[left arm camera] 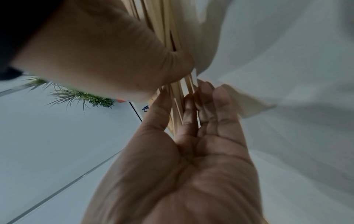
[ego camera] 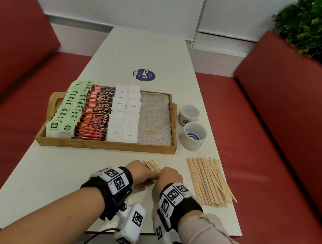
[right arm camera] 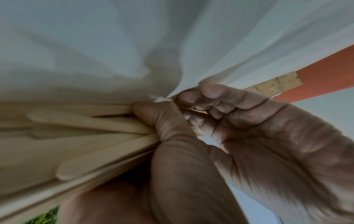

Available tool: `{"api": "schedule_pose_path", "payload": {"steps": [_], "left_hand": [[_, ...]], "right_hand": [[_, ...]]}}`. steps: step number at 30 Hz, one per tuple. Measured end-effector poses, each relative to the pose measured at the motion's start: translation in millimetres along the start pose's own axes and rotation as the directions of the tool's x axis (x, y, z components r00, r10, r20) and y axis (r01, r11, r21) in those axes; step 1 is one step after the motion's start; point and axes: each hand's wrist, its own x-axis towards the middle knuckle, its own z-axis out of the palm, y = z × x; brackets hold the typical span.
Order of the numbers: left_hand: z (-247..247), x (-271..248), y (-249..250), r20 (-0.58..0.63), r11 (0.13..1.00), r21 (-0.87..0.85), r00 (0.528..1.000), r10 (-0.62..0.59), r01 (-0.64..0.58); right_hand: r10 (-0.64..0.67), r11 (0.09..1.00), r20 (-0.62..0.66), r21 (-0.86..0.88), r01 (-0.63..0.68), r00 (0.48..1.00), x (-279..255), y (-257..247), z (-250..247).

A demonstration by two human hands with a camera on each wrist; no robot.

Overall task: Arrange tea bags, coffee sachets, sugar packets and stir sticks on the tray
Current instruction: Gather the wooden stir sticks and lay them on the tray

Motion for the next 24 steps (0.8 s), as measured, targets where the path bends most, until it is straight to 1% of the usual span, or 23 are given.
{"api": "schedule_pose_path", "payload": {"steps": [4,6,8,11,12,14,15,16,17,18,19,20,21,22,23,24], "left_hand": [[2,-3,-1,0.034,0.998,-0.065,0.999,0.029,-0.027],[3,-5,-1,0.064,0.995,-0.090,0.997,0.039,-0.034],[2,-4,-1,0.081,0.995,-0.094,0.996,0.031,-0.023],[-1,-5,0,0.059,0.992,-0.125,0.998,0.027,-0.020],[-2,-5,1,0.056,0.989,-0.142,0.998,0.037,-0.029],[-1,-8,5,0.083,0.984,-0.171,0.994,0.074,-0.059],[0,-10,7,0.101,0.977,-0.197,0.990,0.098,-0.076],[1,-10,10,0.110,0.965,-0.244,0.986,0.122,-0.092],[0,-10,13,0.097,0.950,-0.294,0.985,0.141,-0.107],[0,-11,16,0.074,0.932,-0.343,0.986,0.148,-0.114],[0,-12,19,0.036,0.919,-0.372,0.988,0.153,-0.129],[1,-11,21,-0.014,0.908,-0.390,0.987,0.163,-0.155],[2,-11,23,-0.078,0.900,-0.389,0.980,0.181,-0.197],[3,-9,24,-0.148,0.889,-0.386,0.968,0.204,-0.246],[4,-8,25,-0.212,0.878,-0.372,0.949,0.235,-0.301],[5,-7,26,-0.263,0.867,-0.355,0.928,0.265,-0.349]], "right_hand": [[-0.010,1.000,-0.009,0.017,0.010,1.000,-1,1,-4],[-0.033,0.999,0.024,-0.015,0.033,0.999,0,5,-5],[-0.025,0.999,0.063,-0.019,0.026,0.998,3,6,-5],[-0.005,0.999,0.073,0.046,0.001,0.997,5,6,-11],[-0.021,0.997,0.069,0.073,0.016,0.997,2,6,-17],[-0.105,0.976,0.041,0.198,0.095,0.994,-3,-5,-21],[-0.109,0.977,0.043,0.188,0.099,0.993,-4,-16,-21],[-0.067,0.997,0.056,0.044,0.065,0.996,-9,-35,-17],[-0.004,0.999,0.207,-0.046,0.013,0.978,-14,-33,-18],[0.068,0.944,0.278,-0.328,0.028,0.958,-11,-43,-11],[0.060,0.844,0.269,-0.528,0.096,0.961,-14,-50,-8],[-0.015,0.819,0.242,-0.554,0.151,0.970,-12,-51,-12],[-0.132,0.928,0.153,-0.328,0.176,0.979,-13,-47,-18],[-0.144,0.989,-0.052,0.040,0.146,0.988,-19,-43,-22],[-0.103,0.947,-0.132,0.292,0.138,0.986,-21,-46,-25],[-0.184,0.880,-0.114,0.423,0.215,0.976,-20,-39,-31]]}}
